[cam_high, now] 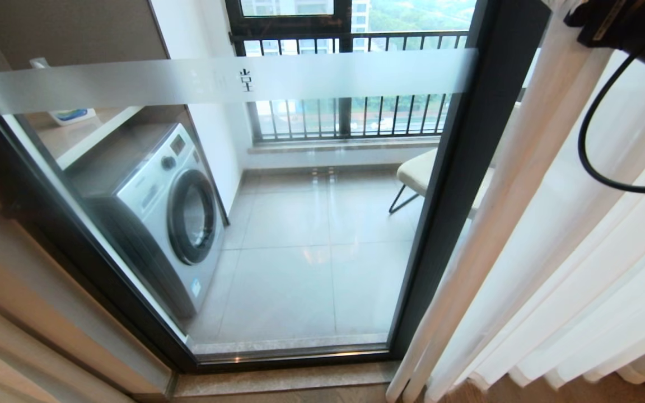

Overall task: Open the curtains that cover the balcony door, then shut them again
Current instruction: Pull the inner curtains open on both sides

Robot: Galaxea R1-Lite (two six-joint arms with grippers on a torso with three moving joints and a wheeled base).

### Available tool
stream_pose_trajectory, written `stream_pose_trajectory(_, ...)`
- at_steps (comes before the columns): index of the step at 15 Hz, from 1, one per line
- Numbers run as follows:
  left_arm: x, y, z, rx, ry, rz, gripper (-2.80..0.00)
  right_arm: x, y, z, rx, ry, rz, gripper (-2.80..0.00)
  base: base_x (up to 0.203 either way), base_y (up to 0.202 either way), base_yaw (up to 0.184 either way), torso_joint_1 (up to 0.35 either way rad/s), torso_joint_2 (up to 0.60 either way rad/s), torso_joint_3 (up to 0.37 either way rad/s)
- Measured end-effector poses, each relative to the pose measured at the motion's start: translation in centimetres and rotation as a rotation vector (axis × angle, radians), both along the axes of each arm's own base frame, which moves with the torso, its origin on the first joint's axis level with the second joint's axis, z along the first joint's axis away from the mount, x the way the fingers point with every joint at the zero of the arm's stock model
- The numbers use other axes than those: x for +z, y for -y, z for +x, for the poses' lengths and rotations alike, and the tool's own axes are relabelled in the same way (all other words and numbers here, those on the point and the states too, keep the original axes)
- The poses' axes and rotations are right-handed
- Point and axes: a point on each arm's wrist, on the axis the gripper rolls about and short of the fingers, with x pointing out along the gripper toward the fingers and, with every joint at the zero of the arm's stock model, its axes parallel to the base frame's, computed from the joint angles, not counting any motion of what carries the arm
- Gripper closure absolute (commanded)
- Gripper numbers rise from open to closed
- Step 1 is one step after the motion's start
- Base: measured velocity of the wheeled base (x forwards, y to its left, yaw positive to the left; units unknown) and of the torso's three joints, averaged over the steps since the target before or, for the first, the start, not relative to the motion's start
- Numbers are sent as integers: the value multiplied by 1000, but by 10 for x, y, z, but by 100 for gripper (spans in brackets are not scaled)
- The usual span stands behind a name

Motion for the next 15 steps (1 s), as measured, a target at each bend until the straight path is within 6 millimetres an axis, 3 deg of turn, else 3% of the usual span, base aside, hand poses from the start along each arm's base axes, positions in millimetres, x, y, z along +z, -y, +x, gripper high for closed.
stream_pose_trajectory(1, 0, 0, 0, 0, 0, 0, 0, -1, 0, 1, 0, -2, 0, 0, 0, 0, 0, 0, 0, 0)
stream_pose_trajectory(9, 0, 0, 0, 0, 0, 0, 0, -1, 0, 1, -4, -3, 1, 0, 0, 0, 0, 0, 0, 0)
stream_pose_trajectory(15, 0, 0, 0, 0, 0, 0, 0, 2, 6, -12, -23, 1, 6, 0, 0, 0, 0, 0, 0, 0)
